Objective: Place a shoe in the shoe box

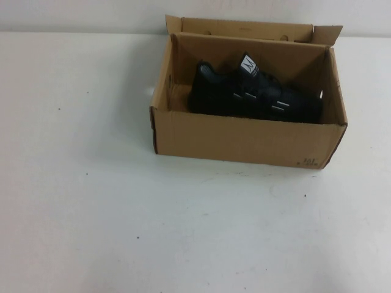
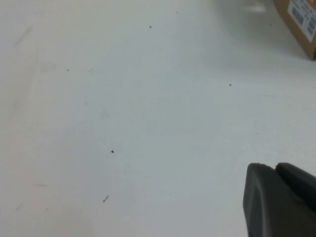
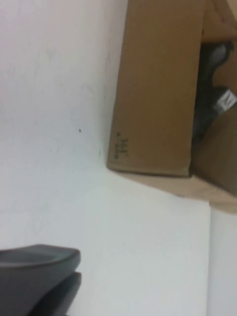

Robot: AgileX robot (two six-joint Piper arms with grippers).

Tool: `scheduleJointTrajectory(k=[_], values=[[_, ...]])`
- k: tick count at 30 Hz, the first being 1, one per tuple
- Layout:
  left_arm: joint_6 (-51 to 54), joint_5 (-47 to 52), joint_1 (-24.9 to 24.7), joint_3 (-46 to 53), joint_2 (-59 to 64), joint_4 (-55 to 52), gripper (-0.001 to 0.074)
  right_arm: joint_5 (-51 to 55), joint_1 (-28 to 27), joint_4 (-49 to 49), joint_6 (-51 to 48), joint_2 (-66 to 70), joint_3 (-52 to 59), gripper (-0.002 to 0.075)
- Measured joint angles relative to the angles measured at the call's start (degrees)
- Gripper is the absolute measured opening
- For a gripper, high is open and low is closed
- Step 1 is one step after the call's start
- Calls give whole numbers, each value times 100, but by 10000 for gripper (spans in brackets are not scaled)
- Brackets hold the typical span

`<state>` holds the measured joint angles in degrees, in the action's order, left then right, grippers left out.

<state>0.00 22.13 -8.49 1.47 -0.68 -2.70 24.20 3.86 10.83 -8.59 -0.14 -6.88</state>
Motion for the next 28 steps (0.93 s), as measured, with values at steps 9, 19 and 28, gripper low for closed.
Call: scheduleJointTrajectory(k=[9, 19, 28], values=[[0, 4, 0, 0, 0, 0, -1, -426, 0, -1385, 1778, -32, 826, -17], [0, 4, 0, 0, 0, 0, -1, -319, 0, -1395, 1837, -32, 838, -17], [0, 4, 0, 0, 0, 0, -1, -319, 0, -1395, 1837, -32, 838, -17]])
